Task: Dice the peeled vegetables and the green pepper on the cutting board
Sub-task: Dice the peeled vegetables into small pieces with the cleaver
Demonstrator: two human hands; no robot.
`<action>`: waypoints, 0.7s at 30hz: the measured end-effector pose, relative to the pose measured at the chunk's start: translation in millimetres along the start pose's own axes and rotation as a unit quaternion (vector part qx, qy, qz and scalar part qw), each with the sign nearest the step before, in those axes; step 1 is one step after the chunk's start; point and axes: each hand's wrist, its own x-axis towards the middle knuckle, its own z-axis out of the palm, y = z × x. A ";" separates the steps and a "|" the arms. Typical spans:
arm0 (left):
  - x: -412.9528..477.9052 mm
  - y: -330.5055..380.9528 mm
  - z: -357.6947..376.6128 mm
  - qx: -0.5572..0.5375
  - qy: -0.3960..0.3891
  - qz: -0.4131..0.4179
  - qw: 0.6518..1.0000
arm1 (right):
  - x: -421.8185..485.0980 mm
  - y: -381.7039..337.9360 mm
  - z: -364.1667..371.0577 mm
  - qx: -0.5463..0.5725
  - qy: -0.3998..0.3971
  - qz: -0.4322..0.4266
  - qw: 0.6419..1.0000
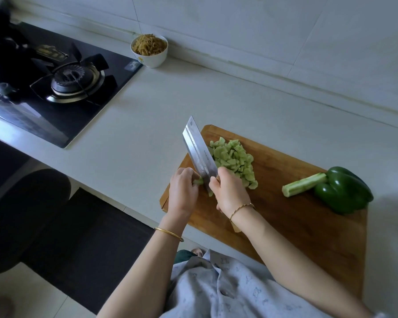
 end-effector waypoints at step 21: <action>2.4 -0.5 -10.6 -0.021 0.001 -0.055 0.998 | -2.5 -2.9 3.9 -0.020 0.011 -0.019 1.000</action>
